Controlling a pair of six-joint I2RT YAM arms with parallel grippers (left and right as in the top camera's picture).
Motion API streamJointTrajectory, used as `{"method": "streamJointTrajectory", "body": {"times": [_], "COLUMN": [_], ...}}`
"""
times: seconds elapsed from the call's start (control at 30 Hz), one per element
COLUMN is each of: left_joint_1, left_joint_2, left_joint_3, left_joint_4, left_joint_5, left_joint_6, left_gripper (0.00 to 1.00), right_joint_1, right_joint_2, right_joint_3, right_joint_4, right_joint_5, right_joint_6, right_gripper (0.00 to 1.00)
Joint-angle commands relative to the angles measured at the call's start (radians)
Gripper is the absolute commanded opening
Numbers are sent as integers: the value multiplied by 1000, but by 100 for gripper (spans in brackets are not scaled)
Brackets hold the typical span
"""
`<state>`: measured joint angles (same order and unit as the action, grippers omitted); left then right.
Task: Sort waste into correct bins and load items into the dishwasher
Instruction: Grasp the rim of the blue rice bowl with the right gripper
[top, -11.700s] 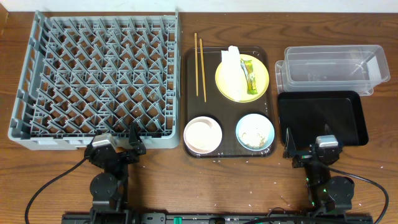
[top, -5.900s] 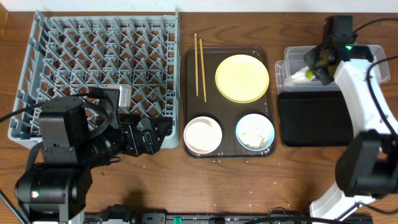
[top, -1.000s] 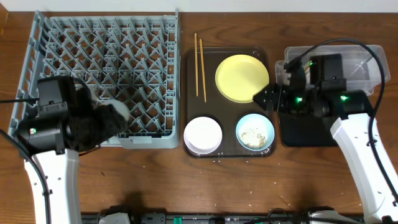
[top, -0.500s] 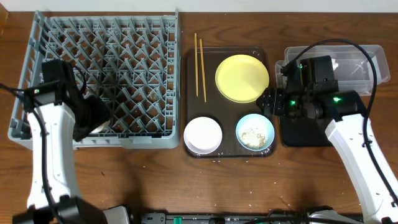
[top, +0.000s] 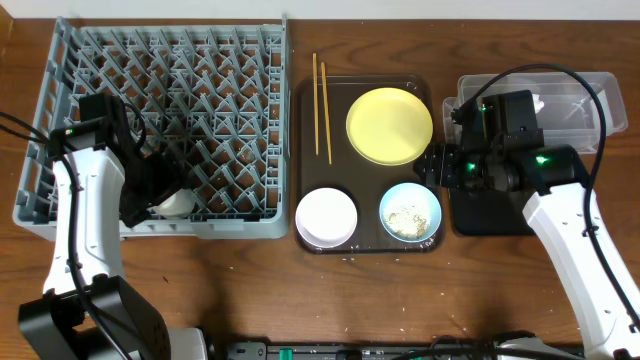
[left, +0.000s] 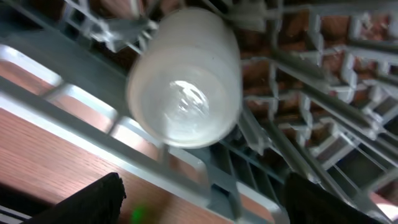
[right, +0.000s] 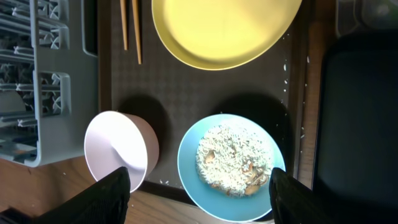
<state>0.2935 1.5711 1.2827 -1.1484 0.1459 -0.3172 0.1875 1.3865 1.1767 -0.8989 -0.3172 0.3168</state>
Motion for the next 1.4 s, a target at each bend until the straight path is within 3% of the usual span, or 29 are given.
{"method": "streamJointTrajectory", "body": {"times": [0.0,0.17,0.33,0.6,0.8,1.0,1.37], "left_joint_1": [4,-46,-163,-264,-264,-264,-264], "left_joint_2": [-15,-140,-340,-540,-580,-568,-527], "left_joint_3": [39,121,149,148,148,146,146], "left_joint_4": [-29,-74,-35,-26,-83,-97,-102], "left_joint_5": [166,300,313,307,307,307,307], "left_joint_6": [63,188,243,254,254,254,253], "left_gripper": [82,83,86,89,89,89,89], "right_joint_1": [10,24,131,365,383,383,383], "right_joint_2": [-18,-18,-11,30,111,227,193], "right_joint_3": [6,6,-10,-158,-290,-294,-253], "right_joint_4": [-4,-39,-97,59,311,395,302], "right_joint_5": [6,6,32,343,362,362,338], "right_joint_6": [-19,-20,-44,97,105,44,45], "right_gripper": [69,65,58,47,37,32,27]}}
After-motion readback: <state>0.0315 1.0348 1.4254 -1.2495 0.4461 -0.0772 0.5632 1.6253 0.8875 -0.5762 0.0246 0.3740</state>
